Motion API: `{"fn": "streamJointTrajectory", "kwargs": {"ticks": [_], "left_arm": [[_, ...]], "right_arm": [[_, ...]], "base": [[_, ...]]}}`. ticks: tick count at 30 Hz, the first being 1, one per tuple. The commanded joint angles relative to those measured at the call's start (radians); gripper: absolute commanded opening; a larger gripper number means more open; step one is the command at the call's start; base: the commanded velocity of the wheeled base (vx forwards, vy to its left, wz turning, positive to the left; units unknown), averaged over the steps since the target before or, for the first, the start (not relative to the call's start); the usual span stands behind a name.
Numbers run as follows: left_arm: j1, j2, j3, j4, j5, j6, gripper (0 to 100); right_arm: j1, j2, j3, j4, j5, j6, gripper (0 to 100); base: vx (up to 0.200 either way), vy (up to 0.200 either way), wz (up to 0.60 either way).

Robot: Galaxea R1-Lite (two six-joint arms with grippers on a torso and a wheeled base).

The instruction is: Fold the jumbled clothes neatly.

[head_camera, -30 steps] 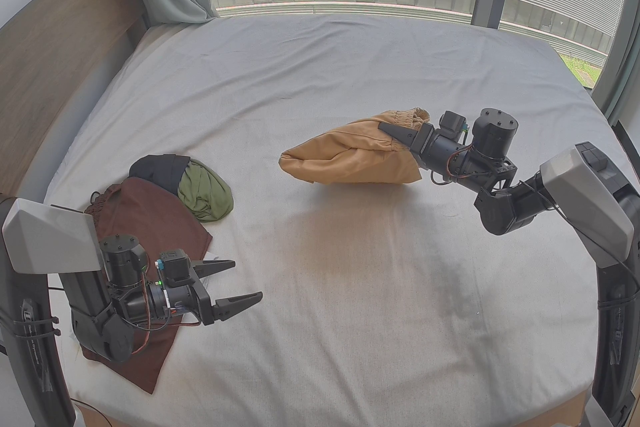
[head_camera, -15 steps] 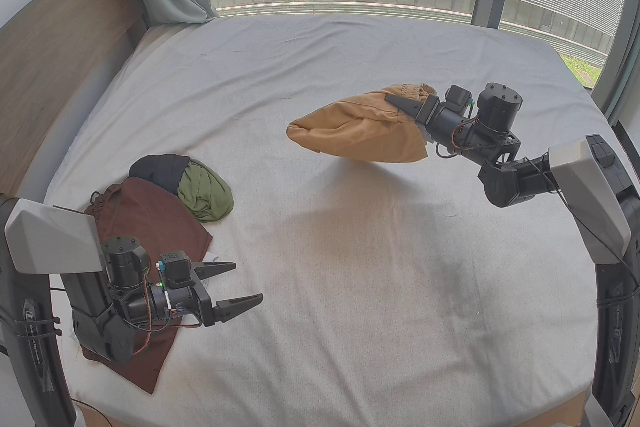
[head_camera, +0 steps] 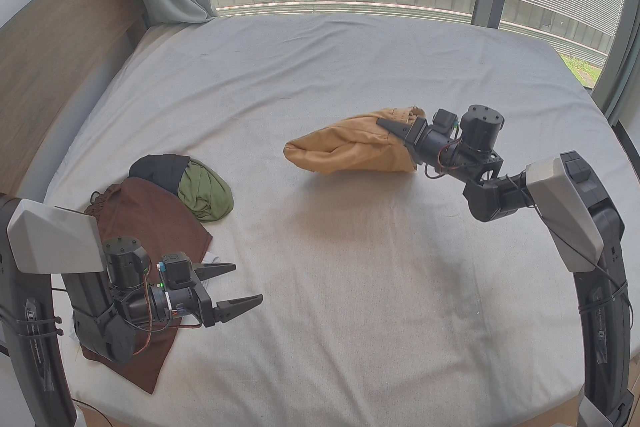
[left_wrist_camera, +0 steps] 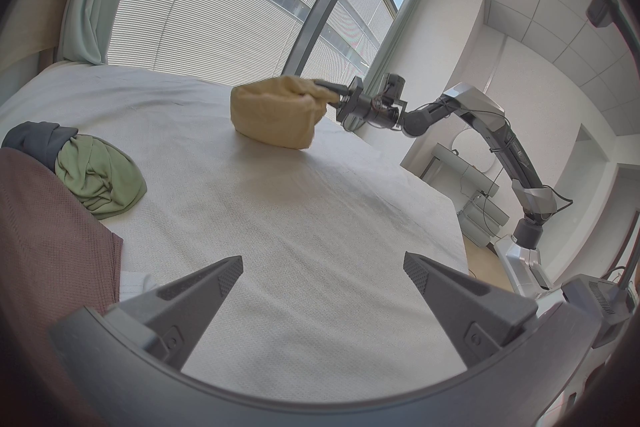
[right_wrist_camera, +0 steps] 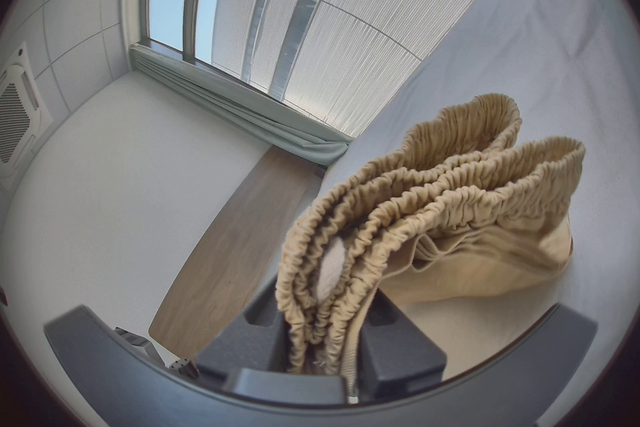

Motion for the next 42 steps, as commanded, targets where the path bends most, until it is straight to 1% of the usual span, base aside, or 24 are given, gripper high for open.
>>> {"fn": "streamJointTrajectory", "kwargs": {"ticks": [1,5,6,13,22,33,34,39,42], "left_arm": [[0.001,0.005,0.0,-0.001,0.0,0.0,100],[0.001,0.016,-0.002,-0.001,-0.002,0.0,100],[0.001,0.016,-0.002,-0.001,-0.002,0.0,100],[0.001,0.017,-0.002,-0.001,-0.002,0.002,100],[0.001,0.02,-0.002,-0.001,-0.002,0.002,100],[0.001,0.033,-0.006,-0.001,-0.002,0.002,100],[0.001,0.033,-0.006,-0.001,-0.002,0.002,100],[0.001,0.03,-0.009,-0.001,-0.002,0.002,100],[0.001,0.03,-0.014,-0.001,-0.002,0.002,100]], "right_arm": [[0.001,0.039,0.152,-0.066,0.001,-0.003,0],[-0.005,0.032,0.253,-0.134,0.001,-0.005,0],[-0.005,0.032,0.253,-0.134,0.001,-0.005,0],[-0.017,0.038,0.396,-0.226,0.0,-0.005,0],[-0.01,0.104,0.45,-0.323,0.0,-0.003,0],[-0.008,0.135,0.444,-0.359,-0.006,-0.003,0],[-0.008,0.135,0.444,-0.361,-0.006,-0.003,100],[-0.014,0.133,0.453,-0.398,-0.006,-0.003,100],[-0.026,0.109,0.486,-0.401,-0.005,-0.005,100]], "base": [[0.0,0.0,0.0],[0.0,0.0,0.0],[0.0,0.0,0.0],[0.0,0.0,0.0],[0.0,0.0,0.0],[0.0,0.0,0.0],[0.0,0.0,0.0],[0.0,0.0,0.0],[0.0,0.0,0.0]]}}
